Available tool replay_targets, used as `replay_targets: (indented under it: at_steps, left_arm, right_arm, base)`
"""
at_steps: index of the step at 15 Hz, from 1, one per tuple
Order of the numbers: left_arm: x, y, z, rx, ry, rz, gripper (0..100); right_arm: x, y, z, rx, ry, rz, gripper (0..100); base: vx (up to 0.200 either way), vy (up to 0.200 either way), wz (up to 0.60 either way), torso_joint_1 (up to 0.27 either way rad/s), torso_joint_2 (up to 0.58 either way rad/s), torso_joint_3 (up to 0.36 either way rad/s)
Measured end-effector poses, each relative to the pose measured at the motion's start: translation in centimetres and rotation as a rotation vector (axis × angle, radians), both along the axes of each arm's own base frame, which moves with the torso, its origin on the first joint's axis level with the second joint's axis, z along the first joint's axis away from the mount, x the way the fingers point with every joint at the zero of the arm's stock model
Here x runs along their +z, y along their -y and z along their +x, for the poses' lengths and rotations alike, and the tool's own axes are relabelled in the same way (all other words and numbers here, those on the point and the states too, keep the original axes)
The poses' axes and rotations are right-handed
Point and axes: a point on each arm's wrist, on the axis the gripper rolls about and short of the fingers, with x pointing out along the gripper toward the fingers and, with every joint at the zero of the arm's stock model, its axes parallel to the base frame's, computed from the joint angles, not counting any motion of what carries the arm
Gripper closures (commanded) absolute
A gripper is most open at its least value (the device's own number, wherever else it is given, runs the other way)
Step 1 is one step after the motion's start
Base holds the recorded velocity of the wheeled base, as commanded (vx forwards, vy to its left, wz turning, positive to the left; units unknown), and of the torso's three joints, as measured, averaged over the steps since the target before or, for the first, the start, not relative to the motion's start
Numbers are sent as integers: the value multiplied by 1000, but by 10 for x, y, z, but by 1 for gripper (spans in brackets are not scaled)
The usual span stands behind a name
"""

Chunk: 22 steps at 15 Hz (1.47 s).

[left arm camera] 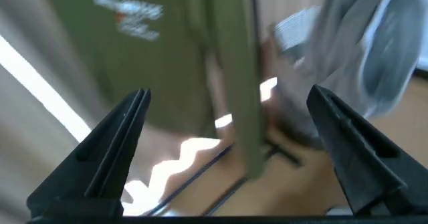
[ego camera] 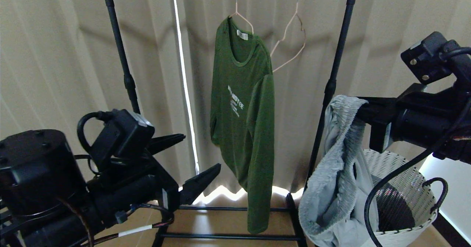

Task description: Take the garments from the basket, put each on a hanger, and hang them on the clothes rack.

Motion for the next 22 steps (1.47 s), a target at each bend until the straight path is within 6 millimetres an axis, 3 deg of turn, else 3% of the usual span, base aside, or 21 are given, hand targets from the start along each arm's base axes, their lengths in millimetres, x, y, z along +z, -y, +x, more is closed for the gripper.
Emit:
replay_targets:
  at_steps: [3, 7, 12, 17, 22]
  left_arm:
    - [-3, 28, -5, -86, -133, -91, 0]
    - [-24, 68, -20, -200, -281, -90, 0]
    - [-36, 103, -5, -149, -336, -114, 0]
    - [-54, 115, 6, -124, -374, -79, 0]
    - [-75, 108, 12, -75, -419, -24, 0]
  right_arm:
    - [7, -8, 3, 78, 67, 52, 100]
    - [8, -18, 3, 140, 54, 122, 100]
    - [14, -24, -10, 237, 52, 162, 100]
    - [26, -22, -19, 307, 95, 231, 100]
    - [32, -19, -22, 321, 122, 250, 100]
  base:
    - [0, 0, 0, 0, 0, 0]
    - [0, 0, 0, 0, 0, 0]
    - [0, 0, 0, 0, 0, 0]
    - [0, 0, 0, 0, 0, 0]
    - [0, 0, 0, 0, 0, 0]
